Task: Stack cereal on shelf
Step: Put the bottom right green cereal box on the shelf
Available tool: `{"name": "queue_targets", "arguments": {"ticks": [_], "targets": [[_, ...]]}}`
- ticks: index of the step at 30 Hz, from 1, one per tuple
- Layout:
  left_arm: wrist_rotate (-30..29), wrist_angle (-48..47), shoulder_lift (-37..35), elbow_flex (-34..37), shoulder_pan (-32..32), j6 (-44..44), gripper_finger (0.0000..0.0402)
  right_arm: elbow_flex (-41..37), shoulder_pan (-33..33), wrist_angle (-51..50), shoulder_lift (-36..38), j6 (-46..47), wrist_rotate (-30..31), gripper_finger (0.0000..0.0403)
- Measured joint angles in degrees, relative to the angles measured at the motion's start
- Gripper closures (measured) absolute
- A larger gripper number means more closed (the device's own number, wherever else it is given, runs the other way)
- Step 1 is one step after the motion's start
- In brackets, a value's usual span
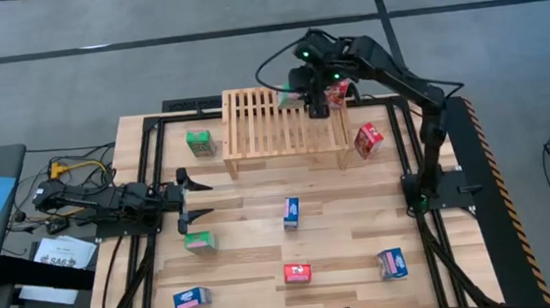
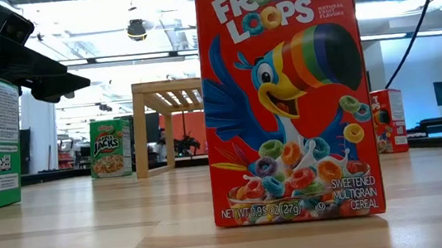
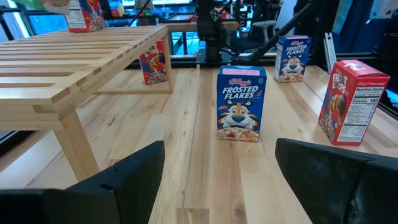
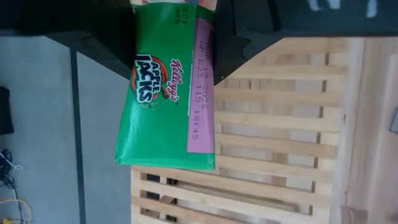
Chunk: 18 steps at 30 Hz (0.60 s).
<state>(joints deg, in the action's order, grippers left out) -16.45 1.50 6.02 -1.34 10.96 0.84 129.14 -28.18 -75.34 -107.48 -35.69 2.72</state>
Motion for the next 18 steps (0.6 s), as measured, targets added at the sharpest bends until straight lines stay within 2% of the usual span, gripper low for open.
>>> {"name": "queue_targets", "arguments": {"ticks": [18], "targets": [[0.1,0.0,0.0,0.0,0.0,0.0,0.0104,0.0,-1.2,-0.5,-4.4,-1.3,-1.0,0.0215]]}}
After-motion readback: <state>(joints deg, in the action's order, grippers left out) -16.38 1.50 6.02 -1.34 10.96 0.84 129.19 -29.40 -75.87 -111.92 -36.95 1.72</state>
